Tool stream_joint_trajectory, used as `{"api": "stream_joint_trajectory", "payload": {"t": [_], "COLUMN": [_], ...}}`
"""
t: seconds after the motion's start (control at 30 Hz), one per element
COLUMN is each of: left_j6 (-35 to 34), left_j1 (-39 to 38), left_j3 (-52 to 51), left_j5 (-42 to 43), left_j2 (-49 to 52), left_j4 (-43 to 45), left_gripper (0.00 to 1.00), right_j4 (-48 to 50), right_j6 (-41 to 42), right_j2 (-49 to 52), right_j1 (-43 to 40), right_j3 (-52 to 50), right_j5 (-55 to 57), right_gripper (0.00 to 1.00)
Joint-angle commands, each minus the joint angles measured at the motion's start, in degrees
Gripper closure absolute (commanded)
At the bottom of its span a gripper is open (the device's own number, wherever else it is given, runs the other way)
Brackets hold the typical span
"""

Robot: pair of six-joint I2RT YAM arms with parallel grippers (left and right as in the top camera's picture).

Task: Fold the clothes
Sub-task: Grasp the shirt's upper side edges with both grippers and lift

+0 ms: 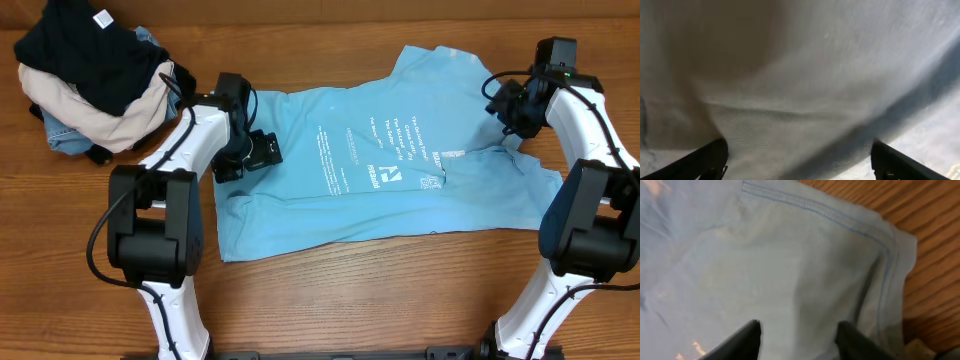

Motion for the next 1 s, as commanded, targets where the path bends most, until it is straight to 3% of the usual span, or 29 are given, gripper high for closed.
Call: {"api": "stream_joint_trajectory", "payload": {"t": [0.0, 0.07, 0.13, 0.2, 0.33, 0.4, 0.57, 0.77, 0.87, 0.97], "left_j6": [1.0, 1.1, 1.6, 1.5, 1.4, 1.5, 5.4, 6.6, 6.6, 6.6], "left_j1": [-0.1, -0.1, -0.1, 0.2, 2.3, 3.0, 3.3, 6.2, 9.0, 10.7], "left_j3": [0.3, 0.3, 1.4, 3.7, 5.6, 7.0, 19.9, 20.5, 20.5, 20.5], "left_j5": [0.7, 0.7, 0.5, -0.6, -1.1, -1.1, -7.4, -7.5, -6.4, -5.3], "left_j2": [2.6, 2.5, 2.5, 2.5, 2.5, 2.5, 2.5, 5.9, 7.9, 10.1], "left_j4": [0.7, 2.0, 3.1, 2.7, 5.6, 7.4, 4.3, 8.3, 9.8, 10.4], "left_gripper": [0.06, 0.07, 0.09, 0.09, 0.13, 0.06, 0.04, 0.06, 0.07, 0.08], "right_j4": [1.1, 2.6, 4.9, 6.8, 9.3, 9.4, 8.8, 7.9, 9.2, 9.7], "right_j6": [0.0, 0.0, 0.1, 0.0, 0.1, 0.0, -0.2, -0.2, -0.2, -0.2], "right_j2": [0.6, 0.6, 0.6, 0.6, 0.6, 0.6, 0.7, 1.3, 1.3, 1.3], "right_j1": [0.0, 0.0, 0.0, 0.0, 0.2, 0.8, 1.8, 1.8, 1.8, 1.9], "right_j3": [1.1, 1.1, 1.1, 1.1, 1.1, 1.1, 1.1, 1.0, 1.0, 1.0], "right_j5": [1.4, -1.2, -3.2, -3.1, -3.1, -3.1, -2.5, -2.5, -2.6, -3.1], "right_gripper": [0.66, 0.67, 0.44, 0.35, 0.31, 0.26, 0.23, 0.22, 0.12, 0.1]}}
